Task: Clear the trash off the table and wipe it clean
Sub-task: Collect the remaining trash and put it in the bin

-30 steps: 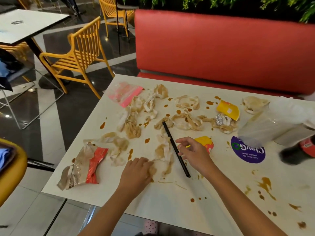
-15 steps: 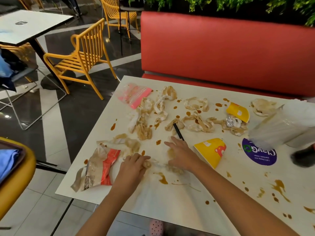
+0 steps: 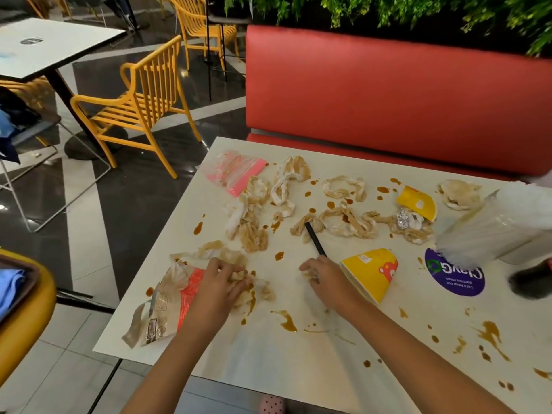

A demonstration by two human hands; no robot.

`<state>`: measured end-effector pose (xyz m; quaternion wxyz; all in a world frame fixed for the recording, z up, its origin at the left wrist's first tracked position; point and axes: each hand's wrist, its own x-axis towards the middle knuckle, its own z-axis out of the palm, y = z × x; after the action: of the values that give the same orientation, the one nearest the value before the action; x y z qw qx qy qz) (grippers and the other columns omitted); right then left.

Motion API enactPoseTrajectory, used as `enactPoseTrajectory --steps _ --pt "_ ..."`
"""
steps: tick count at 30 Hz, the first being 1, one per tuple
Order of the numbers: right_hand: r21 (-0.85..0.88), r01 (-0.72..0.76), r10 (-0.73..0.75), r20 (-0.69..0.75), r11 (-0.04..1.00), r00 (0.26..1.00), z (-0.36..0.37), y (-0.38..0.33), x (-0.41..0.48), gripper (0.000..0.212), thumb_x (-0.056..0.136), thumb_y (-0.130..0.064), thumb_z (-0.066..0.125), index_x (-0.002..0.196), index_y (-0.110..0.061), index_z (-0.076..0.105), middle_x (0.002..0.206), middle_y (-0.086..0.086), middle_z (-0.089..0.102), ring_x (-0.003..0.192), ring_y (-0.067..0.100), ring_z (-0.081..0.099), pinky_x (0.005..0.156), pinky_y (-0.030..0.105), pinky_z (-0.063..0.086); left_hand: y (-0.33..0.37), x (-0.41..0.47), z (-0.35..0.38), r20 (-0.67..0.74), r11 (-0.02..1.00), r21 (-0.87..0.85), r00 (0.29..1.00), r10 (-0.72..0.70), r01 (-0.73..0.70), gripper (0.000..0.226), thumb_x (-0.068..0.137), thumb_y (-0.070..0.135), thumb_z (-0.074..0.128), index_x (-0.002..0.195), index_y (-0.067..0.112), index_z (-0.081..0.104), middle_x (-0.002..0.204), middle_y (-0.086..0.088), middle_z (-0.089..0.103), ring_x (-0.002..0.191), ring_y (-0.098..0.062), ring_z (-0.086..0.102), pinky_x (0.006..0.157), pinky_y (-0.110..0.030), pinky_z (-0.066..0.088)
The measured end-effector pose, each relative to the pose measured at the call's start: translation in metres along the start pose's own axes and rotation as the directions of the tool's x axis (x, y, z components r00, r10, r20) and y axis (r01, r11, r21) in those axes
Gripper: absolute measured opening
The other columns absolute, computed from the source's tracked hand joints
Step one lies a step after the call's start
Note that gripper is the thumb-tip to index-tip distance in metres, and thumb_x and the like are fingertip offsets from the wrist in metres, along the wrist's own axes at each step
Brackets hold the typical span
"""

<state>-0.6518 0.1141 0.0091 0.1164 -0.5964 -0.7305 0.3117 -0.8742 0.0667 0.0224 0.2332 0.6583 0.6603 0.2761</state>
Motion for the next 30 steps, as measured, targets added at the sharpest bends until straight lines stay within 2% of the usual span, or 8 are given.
enactPoseTrajectory --steps 7,14,18,22,24,26,28,30 --pt "0.160 0.034 0.007 -0.250 0.986 0.968 -0.040 -0.013 0.036 0.031 0.088 0.006 0.048 0.114 -0.007 0.060 0.110 0.007 0.047 0.090 0.010 0.044 0.065 0.003 0.034 0.018 0.020 -0.002 0.011 0.997 -0.080 1.000 -0.021 0.022 0.025 0.080 0.029 0.068 0.098 0.013 0.060 0.101 0.001 0.042 0.085 -0.004 0.043 0.072 0.003 0.031" --pt "-0.087 -0.226 0.222 -0.049 0.970 0.974 -0.016 0.003 0.052 0.044 0.092 -0.004 0.046 0.135 -0.009 0.038 0.131 0.013 0.036 0.119 0.026 0.041 0.094 0.028 0.036 0.027 0.035 0.000 0.050 0.970 -0.195 0.990 -0.135 0.142 0.030 0.079 0.032 0.071 0.101 0.021 0.055 0.100 0.012 0.052 0.090 -0.004 0.049 0.070 -0.002 0.036" --pt "-0.258 -0.241 0.235 -0.054 0.936 0.970 -0.001 0.007 0.043 0.042 0.095 -0.009 0.043 0.136 -0.010 0.033 0.129 0.012 0.039 0.119 0.025 0.039 0.092 0.027 0.036 0.027 0.038 0.002 0.071 0.956 -0.241 0.985 -0.155 0.167 0.019 0.080 0.029 0.070 0.087 0.028 0.053 0.089 0.009 0.063 0.081 -0.013 0.060 0.062 -0.012 0.042" --pt "-0.192 -0.232 0.226 -0.054 0.953 0.973 0.003 0.004 0.033 0.034 0.095 -0.004 0.035 0.128 -0.007 0.041 0.126 0.015 0.044 0.115 0.029 0.043 0.092 0.033 0.037 0.029 0.039 0.003 0.057 0.954 -0.263 0.989 -0.133 0.143 0.023 0.081 0.025 0.069 0.080 0.031 0.048 0.081 0.000 0.065 0.065 -0.017 0.057 0.053 -0.016 0.041" --pt "-0.160 -0.232 0.223 -0.076 0.959 0.972 -0.001 0.004 0.029 0.037 0.095 -0.002 0.037 0.132 -0.007 0.039 0.127 0.013 0.045 0.118 0.025 0.042 0.093 0.028 0.035 0.034 0.040 0.002 0.064 0.951 -0.279 0.990 -0.122 0.135 0.023 0.082 0.025 0.069 0.082 0.033 0.048 0.080 0.005 0.063 0.062 -0.014 0.055 0.052 -0.015 0.041" --pt "0.026 -0.250 0.251 -0.131 0.968 0.959 -0.011 0.002 0.024 0.039 0.096 -0.004 0.041 0.134 -0.006 0.039 0.124 0.012 0.048 0.118 0.025 0.043 0.094 0.027 0.036 0.040 0.042 0.000 0.077 0.951 -0.289 0.993 -0.088 0.107 0.025 0.082 0.025 0.068 0.087 0.038 0.047 0.087 0.015 0.061 0.069 -0.004 0.057 0.057 -0.009 0.043" --pt "0.223 -0.239 0.281 -0.181 0.945 0.943 -0.029 -0.001 0.018 0.042 0.096 -0.010 0.045 0.137 -0.006 0.038 0.100 0.002 0.053 0.105 0.021 0.049 0.091 0.028 0.038 0.048 0.047 -0.001 0.095 0.950 -0.302 0.994 -0.047 0.074 0.027 0.083 0.026 0.067 0.092 0.043 0.048 0.094 0.018 0.061 0.081 0.000 0.059 0.064 -0.008 0.042" --pt "0.332 -0.231 0.312 -0.217 0.914 0.925 -0.052 -0.003 0.010 0.045 0.096 -0.015 0.047 0.139 -0.008 0.037 0.074 -0.011 0.039 0.082 0.012 0.046 0.078 0.024 0.039 0.061 0.052 -0.002 0.109 0.947 -0.318 0.994 -0.011 0.045 0.025 0.084 0.027 0.065 0.094 0.044 0.051 0.095 0.017 0.063 0.085 -0.001 0.060 0.064 -0.007 0.042"
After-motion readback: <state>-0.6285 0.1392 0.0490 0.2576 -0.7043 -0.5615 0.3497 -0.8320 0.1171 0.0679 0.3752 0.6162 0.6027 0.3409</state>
